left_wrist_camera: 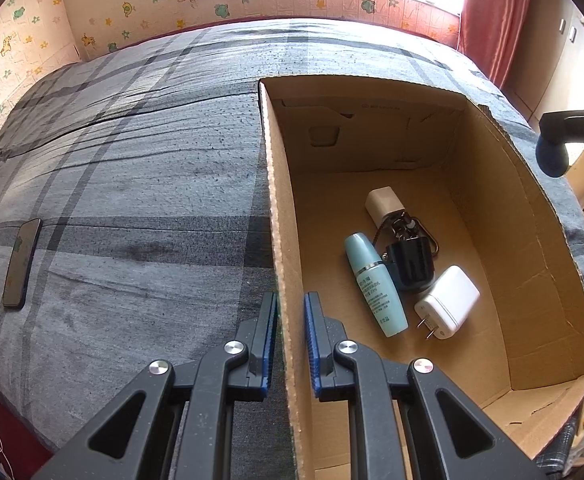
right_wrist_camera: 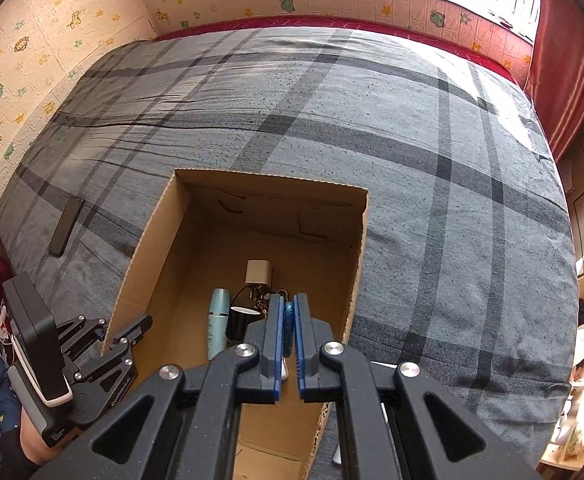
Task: Organize rigid objects
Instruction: 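Carry the blue key fob over the box with the right gripper, then open the right gripper to drop the key fob into the box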
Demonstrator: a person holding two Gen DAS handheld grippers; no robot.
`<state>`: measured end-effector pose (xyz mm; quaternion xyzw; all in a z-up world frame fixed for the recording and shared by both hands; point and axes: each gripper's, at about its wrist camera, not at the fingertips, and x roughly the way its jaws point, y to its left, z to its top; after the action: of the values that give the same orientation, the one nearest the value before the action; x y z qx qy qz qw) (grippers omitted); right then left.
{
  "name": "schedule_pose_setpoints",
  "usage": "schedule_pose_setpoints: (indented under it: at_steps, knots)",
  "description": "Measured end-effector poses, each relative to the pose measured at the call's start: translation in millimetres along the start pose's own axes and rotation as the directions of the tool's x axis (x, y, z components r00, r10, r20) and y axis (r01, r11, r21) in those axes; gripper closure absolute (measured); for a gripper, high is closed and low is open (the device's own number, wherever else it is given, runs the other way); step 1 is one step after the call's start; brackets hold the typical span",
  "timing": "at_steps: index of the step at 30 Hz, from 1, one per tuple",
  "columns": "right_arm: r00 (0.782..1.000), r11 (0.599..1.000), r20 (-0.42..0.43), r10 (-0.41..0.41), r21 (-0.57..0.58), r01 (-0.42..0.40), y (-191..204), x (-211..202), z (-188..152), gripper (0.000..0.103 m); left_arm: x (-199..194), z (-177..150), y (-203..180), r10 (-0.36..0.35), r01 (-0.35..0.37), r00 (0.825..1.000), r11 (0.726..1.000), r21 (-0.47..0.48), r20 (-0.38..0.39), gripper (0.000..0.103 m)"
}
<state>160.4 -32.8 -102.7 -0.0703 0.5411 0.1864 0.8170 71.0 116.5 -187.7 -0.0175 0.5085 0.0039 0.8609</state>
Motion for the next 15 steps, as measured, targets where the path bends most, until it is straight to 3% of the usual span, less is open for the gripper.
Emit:
schedule_pose_setpoints:
  at_steps: [15]
  knots:
    - [0.993, 1.000, -0.120, -0.019, -0.025, 0.016, 24.6, 72.6, 5.7, 0.100, -0.2, -0.4, 6.0, -0.038, 0.038, 0.999, 0.999, -0.006, 0.001, 0.088]
